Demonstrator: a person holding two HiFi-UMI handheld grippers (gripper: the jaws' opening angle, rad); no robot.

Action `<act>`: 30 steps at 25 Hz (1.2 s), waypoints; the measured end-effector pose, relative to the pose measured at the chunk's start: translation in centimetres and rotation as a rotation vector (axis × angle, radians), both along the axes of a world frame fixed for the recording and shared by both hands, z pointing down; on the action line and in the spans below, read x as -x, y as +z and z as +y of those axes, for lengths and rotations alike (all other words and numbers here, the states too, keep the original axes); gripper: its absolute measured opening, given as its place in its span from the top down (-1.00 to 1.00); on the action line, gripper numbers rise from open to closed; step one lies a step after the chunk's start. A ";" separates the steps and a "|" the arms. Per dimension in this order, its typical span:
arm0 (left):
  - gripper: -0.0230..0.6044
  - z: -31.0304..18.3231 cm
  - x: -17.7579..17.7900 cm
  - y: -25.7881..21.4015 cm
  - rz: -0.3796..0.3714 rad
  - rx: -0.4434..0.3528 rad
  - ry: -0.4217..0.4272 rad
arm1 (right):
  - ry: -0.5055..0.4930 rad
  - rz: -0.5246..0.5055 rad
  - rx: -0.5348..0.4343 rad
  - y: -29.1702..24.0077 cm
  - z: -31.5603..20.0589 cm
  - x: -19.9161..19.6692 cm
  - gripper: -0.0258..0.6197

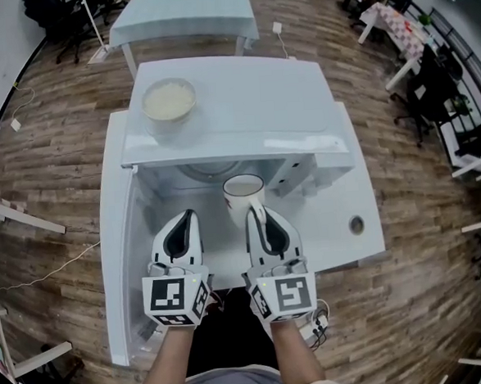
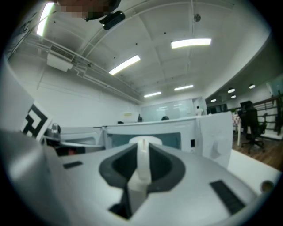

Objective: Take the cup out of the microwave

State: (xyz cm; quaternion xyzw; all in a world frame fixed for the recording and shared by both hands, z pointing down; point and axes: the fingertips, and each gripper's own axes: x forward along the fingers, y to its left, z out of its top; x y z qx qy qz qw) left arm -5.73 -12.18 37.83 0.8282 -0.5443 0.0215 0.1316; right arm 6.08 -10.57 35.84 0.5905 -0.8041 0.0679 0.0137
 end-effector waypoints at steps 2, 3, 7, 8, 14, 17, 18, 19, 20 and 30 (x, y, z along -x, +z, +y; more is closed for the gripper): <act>0.90 0.1 -0.2 -0.1 0.011 0.002 0.009 | -0.003 -0.003 0.002 -0.3 0.4 0.0 0.71; 0.90 0.2 -0.2 -0.1 0.016 0.007 0.011 | -0.003 -0.004 0.003 -0.4 0.6 0.0 0.72; 0.90 0.7 -0.6 -0.4 0.026 0.015 0.019 | -0.002 -0.005 0.010 -0.9 1.6 -0.3 0.72; 0.90 0.8 -0.8 -0.5 0.031 0.015 0.022 | -0.004 -0.008 0.011 -1.1 1.9 -0.3 0.71; 0.90 1.5 -1.4 -1.9 0.051 0.010 0.038 | -0.024 -0.009 0.000 -2.8 3.1 0.2 0.71; 0.90 1.8 -1.6 -2.4 0.072 0.012 0.043 | -0.026 -0.003 -0.008 -3.7 3.7 0.1 0.72; 0.90 1.8 -1.6 -2.4 0.082 0.016 0.044 | -0.026 -0.006 -0.012 -3.9 3.7 0.1 0.71; 0.90 1.7 -1.6 -2.4 0.092 0.019 0.044 | -0.028 -0.009 -0.016 -4.1 3.7 0.2 0.71; 0.90 1.6 -1.4 -2.4 0.098 0.020 0.041 | -0.032 -0.012 -0.019 -4.3 3.6 0.3 0.72; 0.90 2.5 -1.8 -4.2 0.119 0.029 0.064 | -0.047 -0.028 -0.031 -7.0 5.0 0.2 0.71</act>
